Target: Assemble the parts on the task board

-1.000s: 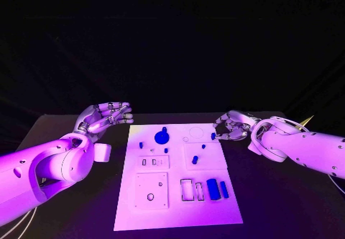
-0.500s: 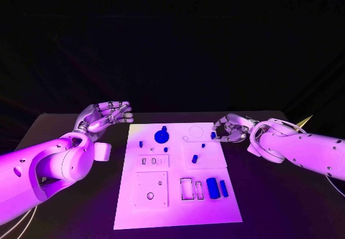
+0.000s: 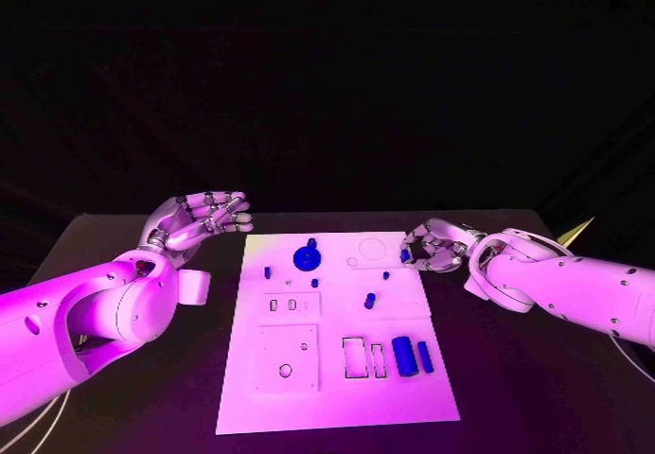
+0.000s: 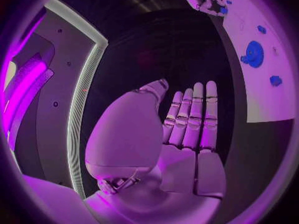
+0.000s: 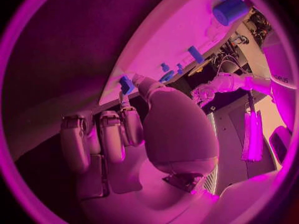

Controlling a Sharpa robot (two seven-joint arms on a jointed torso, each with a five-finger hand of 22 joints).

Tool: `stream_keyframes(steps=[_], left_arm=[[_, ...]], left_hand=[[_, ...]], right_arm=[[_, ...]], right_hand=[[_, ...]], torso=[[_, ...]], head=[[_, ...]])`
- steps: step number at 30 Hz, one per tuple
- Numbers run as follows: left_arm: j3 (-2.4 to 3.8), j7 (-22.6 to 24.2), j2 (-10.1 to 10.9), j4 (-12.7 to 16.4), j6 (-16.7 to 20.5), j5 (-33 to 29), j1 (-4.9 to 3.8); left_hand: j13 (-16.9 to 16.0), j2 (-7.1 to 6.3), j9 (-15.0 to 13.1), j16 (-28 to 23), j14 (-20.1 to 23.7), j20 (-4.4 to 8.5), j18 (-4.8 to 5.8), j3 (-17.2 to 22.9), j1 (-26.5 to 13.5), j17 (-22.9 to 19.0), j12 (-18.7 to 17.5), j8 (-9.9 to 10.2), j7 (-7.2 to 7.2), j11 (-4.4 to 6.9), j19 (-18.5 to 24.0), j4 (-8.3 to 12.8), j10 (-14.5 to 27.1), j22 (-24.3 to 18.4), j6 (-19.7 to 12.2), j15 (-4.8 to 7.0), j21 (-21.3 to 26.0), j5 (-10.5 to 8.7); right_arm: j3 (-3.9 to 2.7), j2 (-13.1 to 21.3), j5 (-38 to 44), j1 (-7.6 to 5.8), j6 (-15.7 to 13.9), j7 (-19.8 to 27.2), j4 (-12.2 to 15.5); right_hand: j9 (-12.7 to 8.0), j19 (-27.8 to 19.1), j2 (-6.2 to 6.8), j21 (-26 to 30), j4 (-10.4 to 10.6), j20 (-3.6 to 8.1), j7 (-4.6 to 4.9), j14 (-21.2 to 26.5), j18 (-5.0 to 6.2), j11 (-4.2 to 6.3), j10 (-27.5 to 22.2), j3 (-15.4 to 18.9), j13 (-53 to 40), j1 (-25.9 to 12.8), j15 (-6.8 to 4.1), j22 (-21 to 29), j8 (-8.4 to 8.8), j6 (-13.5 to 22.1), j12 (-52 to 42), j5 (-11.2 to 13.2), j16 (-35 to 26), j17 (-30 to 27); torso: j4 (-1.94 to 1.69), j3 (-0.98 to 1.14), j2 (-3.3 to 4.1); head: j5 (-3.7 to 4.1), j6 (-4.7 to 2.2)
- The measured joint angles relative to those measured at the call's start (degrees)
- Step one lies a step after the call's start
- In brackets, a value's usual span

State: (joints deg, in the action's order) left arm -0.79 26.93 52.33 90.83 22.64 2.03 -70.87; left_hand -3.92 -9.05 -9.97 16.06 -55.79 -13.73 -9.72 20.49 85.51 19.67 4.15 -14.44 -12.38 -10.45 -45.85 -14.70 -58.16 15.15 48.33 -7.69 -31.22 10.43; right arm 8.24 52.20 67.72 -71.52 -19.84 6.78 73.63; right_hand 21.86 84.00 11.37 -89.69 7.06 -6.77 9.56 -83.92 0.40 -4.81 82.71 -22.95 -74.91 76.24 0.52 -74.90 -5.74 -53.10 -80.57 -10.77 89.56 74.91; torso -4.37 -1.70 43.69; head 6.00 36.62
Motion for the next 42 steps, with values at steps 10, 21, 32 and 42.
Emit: stream_keyframes(steps=[10,21,32,42], left_arm=[[0.0,-0.06,0.03,-0.05,0.0,0.0,0.0],[-0.01,-0.19,0.04,-0.14,-0.03,0.0,0.0],[-0.01,-0.33,0.08,-0.2,-0.07,0.0,0.0],[-0.01,-0.46,0.13,-0.22,-0.09,0.0,0.0]], left_hand=[[0.0,0.0,-0.05,0.0,0.0,0.21,0.0,0.16,0.0,0.17,0.0,0.0,0.0,0.0,0.21,0.16,0.0,0.0,0.0,0.0,0.0,0.0],[0.0,0.0,-0.05,0.0,0.0,0.21,0.0,0.16,0.0,0.17,0.0,0.0,0.0,0.0,0.21,0.16,0.0,-0.01,0.0,0.0,0.0,0.0],[0.0,0.0,-0.04,0.0,0.0,0.0,-0.01,0.16,0.0,0.24,0.0,0.0,0.0,0.0,0.42,0.16,0.0,0.04,0.0,0.0,0.0,0.0],[0.0,0.0,-0.04,0.0,0.0,0.0,0.0,0.16,0.0,0.24,0.0,0.0,0.0,0.0,0.42,0.16,0.0,0.04,0.0,0.0,0.0,0.0]], right_arm=[[0.02,-0.32,-0.19,0.09,-0.8,-0.23,-0.21],[0.02,-0.6,-0.37,0.1,-1.53,-0.52,-0.39],[0.02,-0.94,-0.51,0.1,-1.9,-0.87,-0.78],[0.01,-1.37,-0.4,0.12,-2.33,-1.46,-0.93]], right_hand=[[0.0,0.0,-0.3,-0.01,0.12,0.0,0.05,0.0,0.0,0.1,0.5,-0.81,0.0,-0.31,0.0,-0.04,-0.23,-0.6,-0.44,0.0,-0.01,0.0],[0.27,0.0,-1.28,-0.01,-0.18,0.0,-0.58,-0.01,0.0,0.62,1.01,-2.21,-0.04,-0.22,0.0,-0.04,-1.36,-2.42,-0.87,1.07,-0.01,0.0],[0.52,0.01,-1.95,-0.01,-0.65,0.45,-1.02,-0.01,0.0,0.62,1.02,-3.16,-0.04,0.0,-0.44,-0.03,-2.0,-3.27,-1.11,1.6,0.21,0.0],[0.66,0.01,-2.25,0.0,-0.89,0.44,-1.11,-0.01,-0.01,0.82,1.22,-3.41,-0.03,0.3,-0.44,-0.02,-2.47,-3.77,-1.11,1.6,0.21,-0.01]], torso=[[0.04,0.03,0.0],[0.07,0.05,-0.01],[0.04,0.04,-0.04],[0.02,0.03,-0.03]], head=[[-0.09,0.18],[-0.19,0.3],[-0.24,0.44],[-0.27,0.58]])
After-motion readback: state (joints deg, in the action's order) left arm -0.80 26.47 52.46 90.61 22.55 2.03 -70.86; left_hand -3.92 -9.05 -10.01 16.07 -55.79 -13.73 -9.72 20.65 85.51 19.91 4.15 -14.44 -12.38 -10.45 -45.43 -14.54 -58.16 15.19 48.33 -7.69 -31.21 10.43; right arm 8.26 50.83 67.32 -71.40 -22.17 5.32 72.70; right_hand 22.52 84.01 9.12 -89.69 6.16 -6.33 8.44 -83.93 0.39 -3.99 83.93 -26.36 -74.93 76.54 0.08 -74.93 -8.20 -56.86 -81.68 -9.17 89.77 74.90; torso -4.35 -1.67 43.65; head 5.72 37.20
